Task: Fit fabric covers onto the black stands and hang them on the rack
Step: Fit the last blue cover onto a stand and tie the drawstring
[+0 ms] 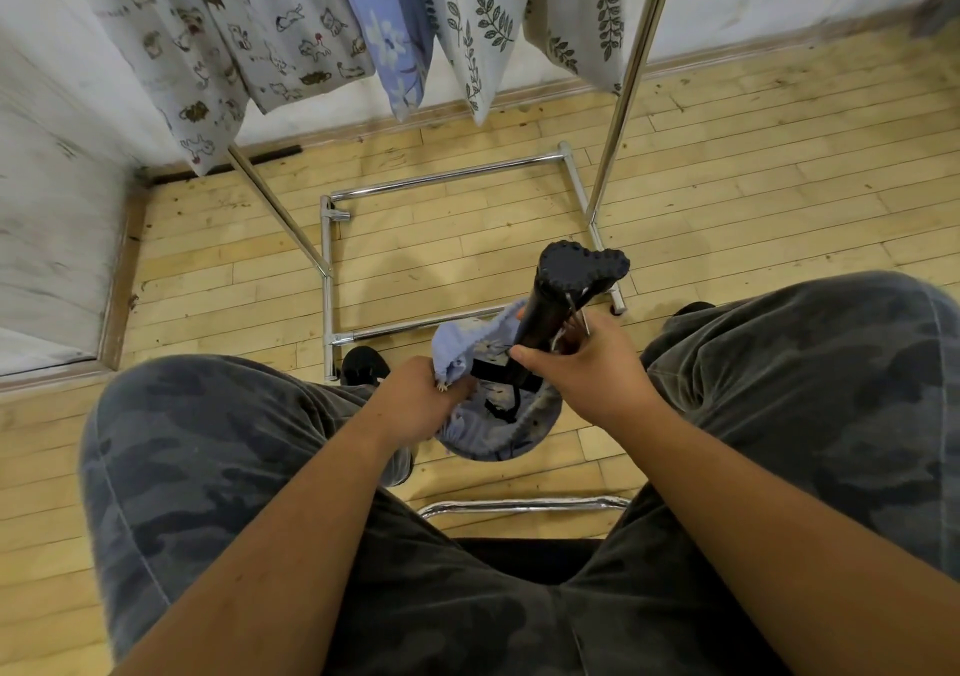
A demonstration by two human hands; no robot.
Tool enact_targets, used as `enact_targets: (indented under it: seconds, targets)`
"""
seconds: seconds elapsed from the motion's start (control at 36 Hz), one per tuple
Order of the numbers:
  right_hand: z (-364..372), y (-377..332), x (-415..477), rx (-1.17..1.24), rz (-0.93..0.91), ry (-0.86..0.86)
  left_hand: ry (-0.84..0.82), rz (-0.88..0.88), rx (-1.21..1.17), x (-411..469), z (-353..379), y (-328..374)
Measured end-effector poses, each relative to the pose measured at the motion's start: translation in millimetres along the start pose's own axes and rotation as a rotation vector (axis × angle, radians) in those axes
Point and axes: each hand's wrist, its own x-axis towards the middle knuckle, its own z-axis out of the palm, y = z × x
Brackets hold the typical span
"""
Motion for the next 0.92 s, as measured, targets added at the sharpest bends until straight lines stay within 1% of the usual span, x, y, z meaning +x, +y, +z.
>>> enact_targets:
  seconds: [0.11,0.19,0.31,0.39,0.56,0.67,0.92]
  targets:
    - [2.1,-1.0,-2.3,-0.006,-0.012,0.032,0.005,0.006,0.009,0.5,1.2,-0.9]
    - [0.9,-0.3,-3.2,0.011,-0.009,0.052,0.040,-0.011,0.011,2.5,1.8,-2.8]
    - [-2.1,-2.1,-3.4,0.063,0.015,0.028,0.083,-0.037,0.065,2.0,2.4,-3.1]
    - [-1.6,-1.8,-1.7,0.039,0.002,0.030,0.110,-0.060,0.078,0.0,0.7,1.0]
    - [2.7,-1.0,-2.9,-0.087,-0.041,-0.042,0.098,-0.010,0.128,-1.9,-0.8,12.6]
    - [7.0,-3.3,-5.5,-0.095,-0.049,-0.068,0.153,0.040,0.080,-4.8,-1.9,16.0]
    - [6.6,3.9,2.6,-0.176,-0.025,-0.008,0.159,0.106,0.030,-6.6,-0.6,16.4]
